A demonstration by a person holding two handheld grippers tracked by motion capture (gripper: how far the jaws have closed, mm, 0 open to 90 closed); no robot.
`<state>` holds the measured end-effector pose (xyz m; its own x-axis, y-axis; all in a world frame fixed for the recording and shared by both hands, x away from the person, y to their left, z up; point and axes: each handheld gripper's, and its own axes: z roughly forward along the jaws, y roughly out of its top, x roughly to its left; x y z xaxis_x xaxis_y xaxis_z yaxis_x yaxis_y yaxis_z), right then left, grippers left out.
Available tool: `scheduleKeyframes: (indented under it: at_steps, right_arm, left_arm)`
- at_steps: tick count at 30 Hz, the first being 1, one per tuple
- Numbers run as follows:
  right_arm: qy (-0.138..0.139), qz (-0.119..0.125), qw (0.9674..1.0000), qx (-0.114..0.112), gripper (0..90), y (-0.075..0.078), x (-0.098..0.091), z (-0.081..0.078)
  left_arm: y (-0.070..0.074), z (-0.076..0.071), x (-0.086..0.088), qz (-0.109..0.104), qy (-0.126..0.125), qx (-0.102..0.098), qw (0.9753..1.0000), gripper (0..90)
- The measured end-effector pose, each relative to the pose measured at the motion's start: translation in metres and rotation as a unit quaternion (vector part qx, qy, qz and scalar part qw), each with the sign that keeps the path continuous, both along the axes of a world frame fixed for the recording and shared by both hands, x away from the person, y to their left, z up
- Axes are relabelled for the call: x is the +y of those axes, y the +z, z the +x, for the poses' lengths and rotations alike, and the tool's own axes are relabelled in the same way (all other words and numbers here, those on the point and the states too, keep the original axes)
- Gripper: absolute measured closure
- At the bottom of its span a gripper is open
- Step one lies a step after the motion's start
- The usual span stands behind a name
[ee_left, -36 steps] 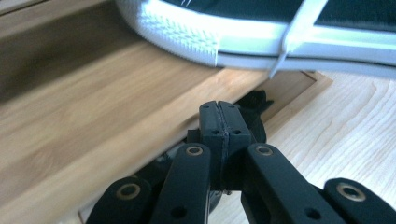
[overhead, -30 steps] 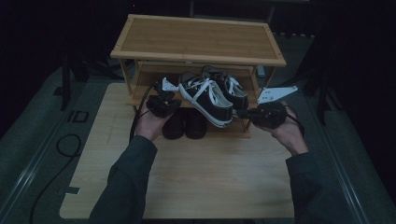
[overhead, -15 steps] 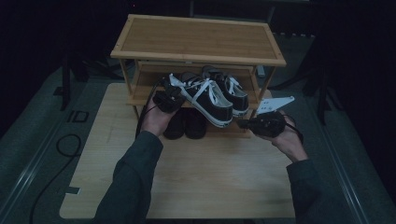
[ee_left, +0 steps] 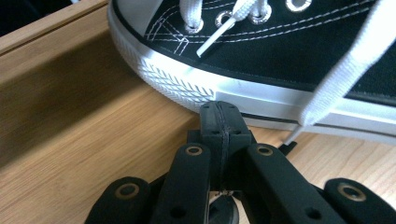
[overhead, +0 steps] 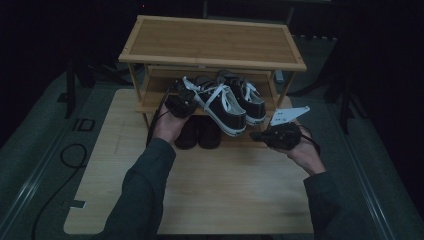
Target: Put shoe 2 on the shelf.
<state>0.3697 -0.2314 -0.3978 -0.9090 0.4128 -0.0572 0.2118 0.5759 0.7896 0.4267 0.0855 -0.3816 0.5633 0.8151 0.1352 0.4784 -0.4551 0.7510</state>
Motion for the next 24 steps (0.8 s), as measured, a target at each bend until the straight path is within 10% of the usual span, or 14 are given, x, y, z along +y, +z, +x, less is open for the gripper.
scheduleKeyframes:
  at_steps: [24]
  right_arm:
    - [0.009, 0.002, 1.0, 0.002, 89.7, -0.006, 0.003, -0.001]
  left_arm:
    - [0.002, 0.026, -0.002, 0.018, 0.036, 0.002, 0.9992, 90.0]
